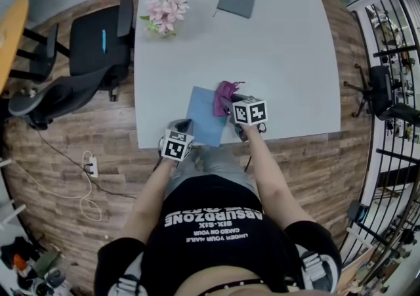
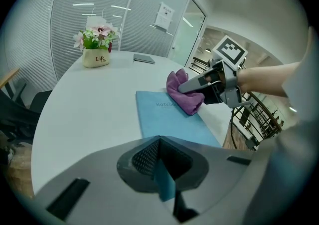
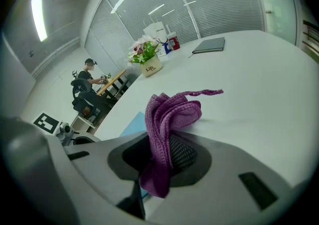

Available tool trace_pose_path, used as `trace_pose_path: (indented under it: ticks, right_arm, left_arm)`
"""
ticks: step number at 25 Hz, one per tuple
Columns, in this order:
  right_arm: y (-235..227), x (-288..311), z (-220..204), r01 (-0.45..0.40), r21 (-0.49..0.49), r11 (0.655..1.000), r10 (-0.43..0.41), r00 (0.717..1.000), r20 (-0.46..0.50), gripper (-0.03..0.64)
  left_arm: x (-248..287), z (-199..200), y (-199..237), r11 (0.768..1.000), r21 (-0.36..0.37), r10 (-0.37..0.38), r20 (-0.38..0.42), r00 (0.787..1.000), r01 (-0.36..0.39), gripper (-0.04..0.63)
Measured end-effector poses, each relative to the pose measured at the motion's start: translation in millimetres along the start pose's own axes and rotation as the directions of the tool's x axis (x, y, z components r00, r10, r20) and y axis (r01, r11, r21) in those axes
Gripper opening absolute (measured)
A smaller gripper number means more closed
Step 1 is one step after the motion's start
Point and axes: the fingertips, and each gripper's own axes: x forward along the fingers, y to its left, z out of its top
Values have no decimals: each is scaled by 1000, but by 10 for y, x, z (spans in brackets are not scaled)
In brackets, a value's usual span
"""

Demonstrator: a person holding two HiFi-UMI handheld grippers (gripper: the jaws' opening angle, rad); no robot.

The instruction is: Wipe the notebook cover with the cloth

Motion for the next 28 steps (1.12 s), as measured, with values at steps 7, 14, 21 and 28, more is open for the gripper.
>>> trace_pose_path:
  ticks: [7, 14, 21, 28]
  right_arm:
    - [-154, -129, -60, 29, 52, 998, -31, 999, 32, 100]
    - [-123, -209, -184, 25, 76, 997, -29, 999, 44, 100]
    - [18, -222, -360, -9, 96, 995, 5, 999, 42, 100]
    - [138, -225, -441, -38, 127, 991, 32, 998, 48, 100]
  left_arm:
    - [3, 3, 8, 1000, -1, 2, 2, 1000, -2, 15]
    - [15, -5, 24, 1000, -12, 5, 4, 1000, -5, 15]
    - [20, -17, 21, 1000, -21, 0, 12, 1000, 1, 15]
    - [7, -23, -7, 1000, -30, 6, 18, 1000, -5, 15]
